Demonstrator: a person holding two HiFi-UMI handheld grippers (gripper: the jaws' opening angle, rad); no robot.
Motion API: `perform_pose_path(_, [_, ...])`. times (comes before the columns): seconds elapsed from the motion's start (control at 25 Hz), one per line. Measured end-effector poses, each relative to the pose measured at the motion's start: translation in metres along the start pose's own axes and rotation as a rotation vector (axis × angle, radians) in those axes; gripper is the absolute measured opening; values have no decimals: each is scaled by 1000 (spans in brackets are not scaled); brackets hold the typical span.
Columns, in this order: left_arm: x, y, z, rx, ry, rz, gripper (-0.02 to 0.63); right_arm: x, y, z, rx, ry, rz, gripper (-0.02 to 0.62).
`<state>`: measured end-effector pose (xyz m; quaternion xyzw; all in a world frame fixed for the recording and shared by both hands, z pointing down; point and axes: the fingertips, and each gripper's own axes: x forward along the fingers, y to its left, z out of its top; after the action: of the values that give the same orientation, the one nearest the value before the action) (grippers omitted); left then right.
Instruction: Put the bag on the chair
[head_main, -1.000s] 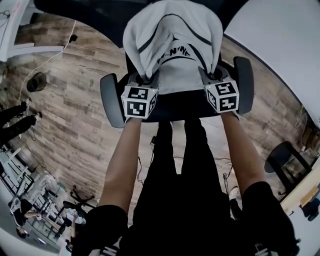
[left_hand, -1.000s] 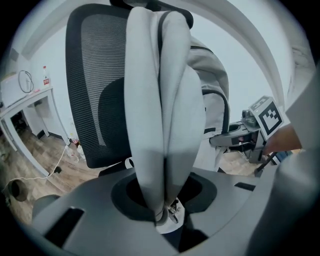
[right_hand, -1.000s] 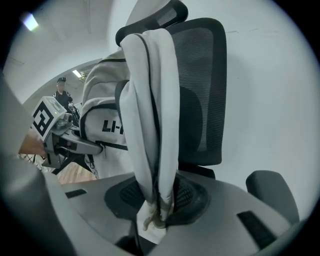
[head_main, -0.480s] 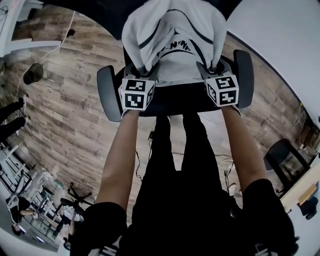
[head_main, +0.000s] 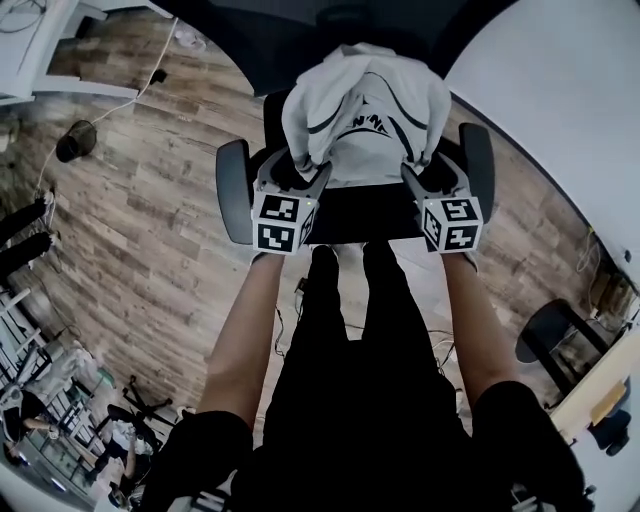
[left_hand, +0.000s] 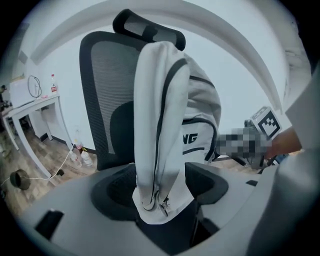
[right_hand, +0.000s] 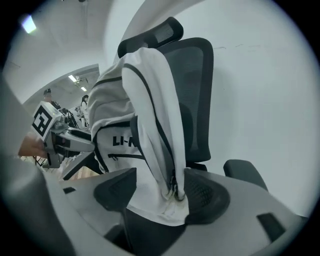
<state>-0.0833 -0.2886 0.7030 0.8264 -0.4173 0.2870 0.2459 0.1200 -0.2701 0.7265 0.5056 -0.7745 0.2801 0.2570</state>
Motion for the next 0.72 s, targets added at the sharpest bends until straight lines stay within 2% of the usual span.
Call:
perform_pose_path(0.2, [-35, -4, 25, -2, -49, 15, 308, -35, 13, 30, -5, -50, -20, 285])
perform_pose_path(0.36, [-69, -19, 51, 4, -102, -1, 308, -68, 29, 71, -15, -156, -35, 192])
perform_pose_path(0.52, [-108, -37, 83, 33, -174, -13, 299, -92, 49, 102, -64, -223, -8, 121])
perform_pose_path(0.64, [-128, -44, 100, 58, -207, -9, 226, -109, 58, 117, -93, -254, 7, 53])
perform_pose_path(0.72, [-138, -45, 112, 69, -236, 1, 131, -121, 63, 130, -107, -281, 16, 34])
